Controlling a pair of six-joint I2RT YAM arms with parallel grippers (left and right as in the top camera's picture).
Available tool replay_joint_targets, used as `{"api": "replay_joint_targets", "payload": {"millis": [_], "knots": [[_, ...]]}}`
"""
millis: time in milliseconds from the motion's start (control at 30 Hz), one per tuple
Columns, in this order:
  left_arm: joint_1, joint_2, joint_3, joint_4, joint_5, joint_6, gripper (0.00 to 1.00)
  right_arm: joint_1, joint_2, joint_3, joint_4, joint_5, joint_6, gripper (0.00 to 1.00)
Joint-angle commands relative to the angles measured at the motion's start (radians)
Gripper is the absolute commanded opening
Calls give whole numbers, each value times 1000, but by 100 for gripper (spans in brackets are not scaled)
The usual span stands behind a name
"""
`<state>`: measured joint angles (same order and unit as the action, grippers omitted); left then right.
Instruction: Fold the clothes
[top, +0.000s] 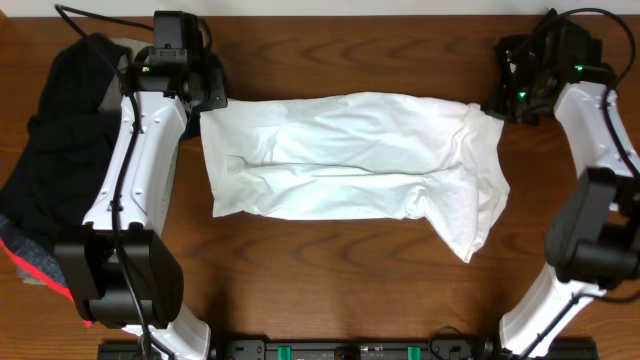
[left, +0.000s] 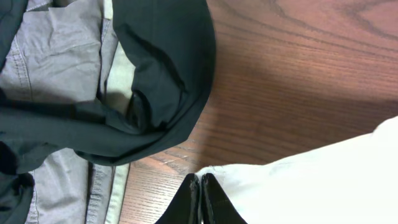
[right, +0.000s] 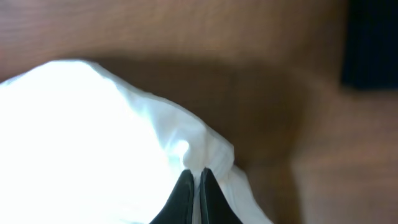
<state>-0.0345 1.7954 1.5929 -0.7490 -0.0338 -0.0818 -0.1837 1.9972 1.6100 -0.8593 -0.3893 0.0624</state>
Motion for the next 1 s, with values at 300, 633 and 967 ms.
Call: {"api": "replay_joint_targets", "payload": {"millis": [300, 633, 967], "knots": [[0, 0, 13, -21, -20, 11, 6, 73, -22, -209, -191, 103, 4, 1], [0, 0, 13, -24, -20, 22, 6, 71, -30, -344, -107, 94, 13, 15], [0, 0, 13, -9, -20, 29, 6, 71, -132, -187, -49, 102, 27, 62]]}}
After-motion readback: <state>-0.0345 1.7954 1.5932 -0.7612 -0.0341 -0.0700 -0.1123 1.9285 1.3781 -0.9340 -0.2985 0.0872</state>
